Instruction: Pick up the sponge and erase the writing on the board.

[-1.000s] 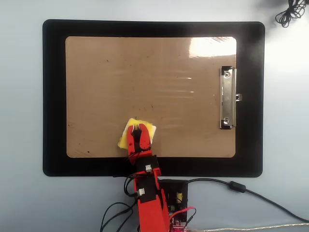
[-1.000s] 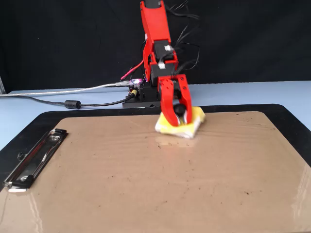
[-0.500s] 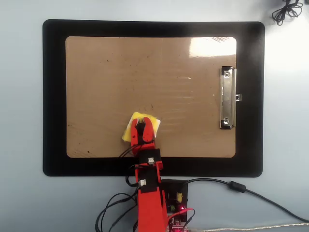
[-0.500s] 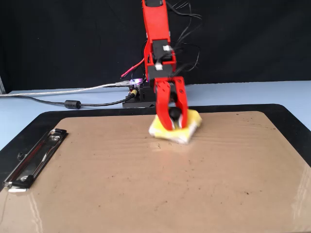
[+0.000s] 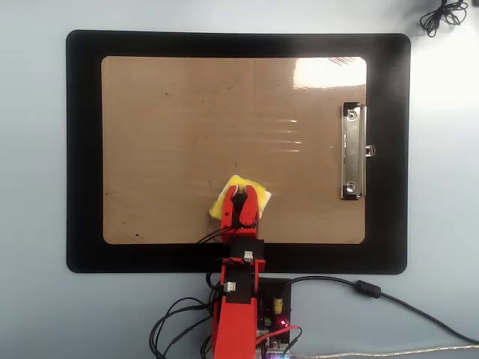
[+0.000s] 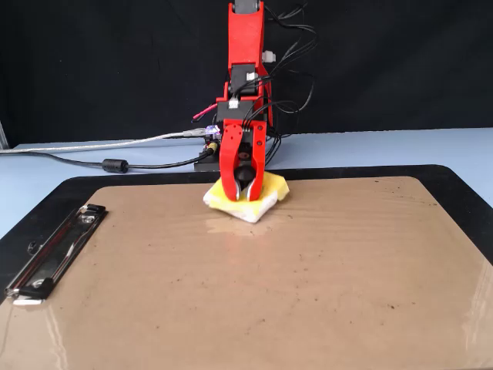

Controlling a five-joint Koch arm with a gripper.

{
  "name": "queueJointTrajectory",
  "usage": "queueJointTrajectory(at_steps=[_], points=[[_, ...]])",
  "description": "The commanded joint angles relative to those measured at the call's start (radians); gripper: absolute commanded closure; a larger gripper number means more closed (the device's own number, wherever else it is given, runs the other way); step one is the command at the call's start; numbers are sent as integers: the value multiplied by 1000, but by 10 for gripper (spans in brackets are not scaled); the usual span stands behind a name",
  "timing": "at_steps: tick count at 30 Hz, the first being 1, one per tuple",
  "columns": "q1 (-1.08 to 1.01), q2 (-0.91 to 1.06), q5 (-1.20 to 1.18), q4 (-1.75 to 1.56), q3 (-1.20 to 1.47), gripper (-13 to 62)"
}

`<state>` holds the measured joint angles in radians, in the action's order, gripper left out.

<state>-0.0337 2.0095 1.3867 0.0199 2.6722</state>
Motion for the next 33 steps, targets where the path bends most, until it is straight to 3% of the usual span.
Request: queueJointTrajectory(at_steps=[1,3,5,12,14,18,20,25,31,33], points=[[-15,-135,-12,-8,-143,574],[-23,-330,-17,-11,-301,574],[-35,-377,-17,-14,-359,574],[-69,198,-14,15,112,574],[-80,146,-9,0,77,574],[-172,-140,-25,-12,-144,574],[-178,-103,-26,-17,-103,574],[-176,209,-25,-8,97,574],[-160,-284,-12,-60,-244,574],[-57,-319,40,-91,-247,574]])
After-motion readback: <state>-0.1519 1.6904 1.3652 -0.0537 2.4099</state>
